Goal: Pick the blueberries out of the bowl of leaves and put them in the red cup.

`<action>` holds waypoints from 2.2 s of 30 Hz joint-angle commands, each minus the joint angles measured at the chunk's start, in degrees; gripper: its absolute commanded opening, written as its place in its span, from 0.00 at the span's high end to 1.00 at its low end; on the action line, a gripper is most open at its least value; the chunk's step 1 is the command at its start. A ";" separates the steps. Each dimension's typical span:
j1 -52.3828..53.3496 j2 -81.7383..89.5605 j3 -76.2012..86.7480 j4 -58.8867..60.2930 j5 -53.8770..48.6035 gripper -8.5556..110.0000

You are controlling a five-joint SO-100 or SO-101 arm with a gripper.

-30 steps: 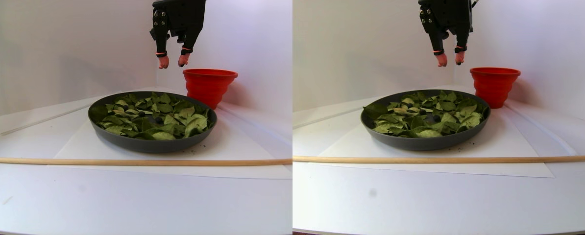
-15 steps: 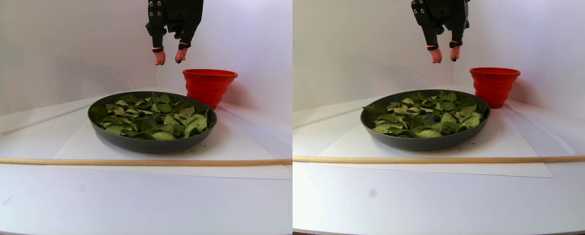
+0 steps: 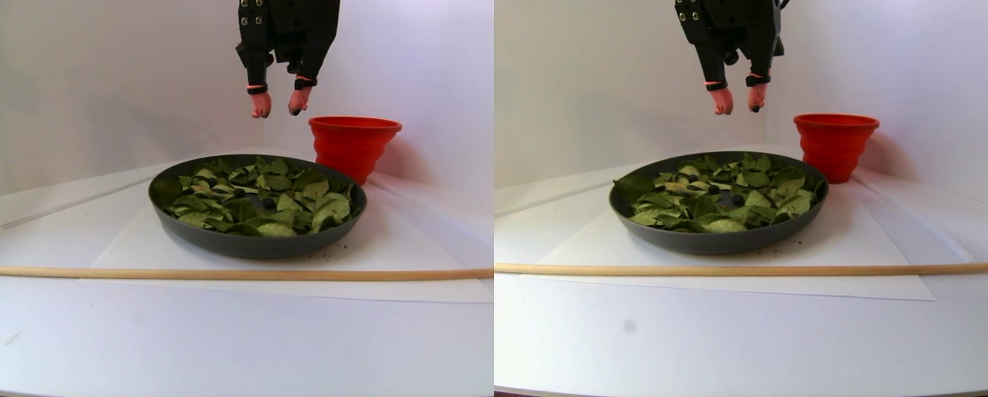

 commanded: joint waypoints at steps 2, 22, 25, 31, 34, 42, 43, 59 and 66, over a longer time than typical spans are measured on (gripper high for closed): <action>-0.09 5.54 0.53 0.00 -0.70 0.80; -0.44 1.49 5.36 -5.10 -1.67 0.80; -0.53 0.26 5.36 -5.71 -1.58 0.80; -0.88 -2.72 5.10 -7.73 -1.49 0.80; -1.14 -4.22 4.92 -9.05 -1.49 0.80; -1.41 -8.26 3.60 -11.95 -1.76 0.80; -1.41 -8.70 3.43 -12.22 -1.76 0.80; -1.23 -15.21 0.53 -16.61 -2.55 0.80; -1.14 -18.02 -0.53 -18.19 -2.90 0.79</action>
